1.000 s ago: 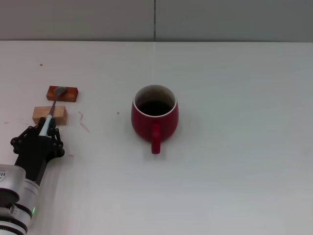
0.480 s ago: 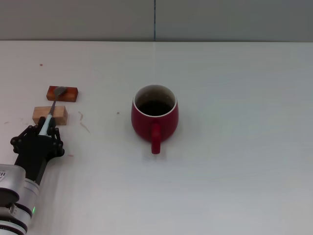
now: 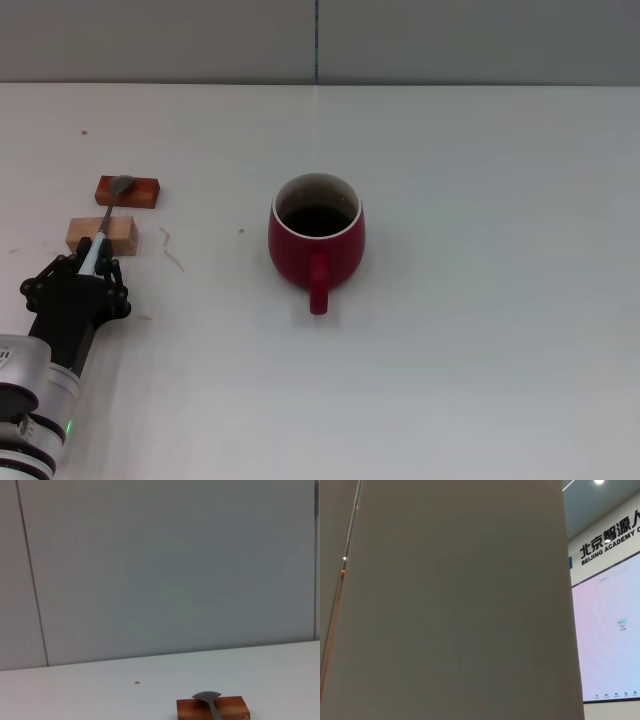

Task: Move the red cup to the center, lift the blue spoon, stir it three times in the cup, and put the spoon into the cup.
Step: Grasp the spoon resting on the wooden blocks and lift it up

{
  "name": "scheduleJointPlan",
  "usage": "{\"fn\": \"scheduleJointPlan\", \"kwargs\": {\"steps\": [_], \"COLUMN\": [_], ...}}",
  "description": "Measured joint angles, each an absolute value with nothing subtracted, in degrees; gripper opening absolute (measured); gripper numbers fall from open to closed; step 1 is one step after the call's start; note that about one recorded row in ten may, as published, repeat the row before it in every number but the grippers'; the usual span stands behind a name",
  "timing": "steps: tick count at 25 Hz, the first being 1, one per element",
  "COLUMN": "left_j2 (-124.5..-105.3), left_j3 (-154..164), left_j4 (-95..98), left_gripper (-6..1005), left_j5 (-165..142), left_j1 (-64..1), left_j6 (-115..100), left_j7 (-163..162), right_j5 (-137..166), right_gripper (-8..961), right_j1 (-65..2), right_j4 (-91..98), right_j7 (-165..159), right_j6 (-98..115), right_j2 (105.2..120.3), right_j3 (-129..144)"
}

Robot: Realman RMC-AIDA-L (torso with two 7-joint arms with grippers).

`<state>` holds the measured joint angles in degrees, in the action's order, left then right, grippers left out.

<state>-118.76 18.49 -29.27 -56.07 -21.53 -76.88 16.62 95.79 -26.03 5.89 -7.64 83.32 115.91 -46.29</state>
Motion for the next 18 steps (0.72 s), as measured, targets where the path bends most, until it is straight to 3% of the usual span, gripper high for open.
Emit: {"fn": "scheduleJointPlan", "kwargs": {"steps": [18], "left_j2": [-118.26], "left_j3": [18.4], "left_j4": [-28.4], "left_gripper": [166], "left_j5": [-59.5], "left_j1": [-20.6], "left_j6": [-82.6], "left_j7": [3.5], "right_j5": [95.8], "right_gripper": [639], "right_j1": [-25.9], "right_j4": [5.9], "right_j7": [-7.6], "right_j6": [83.3], "right_j2": [116.09], "right_j3": [-46.5]}}
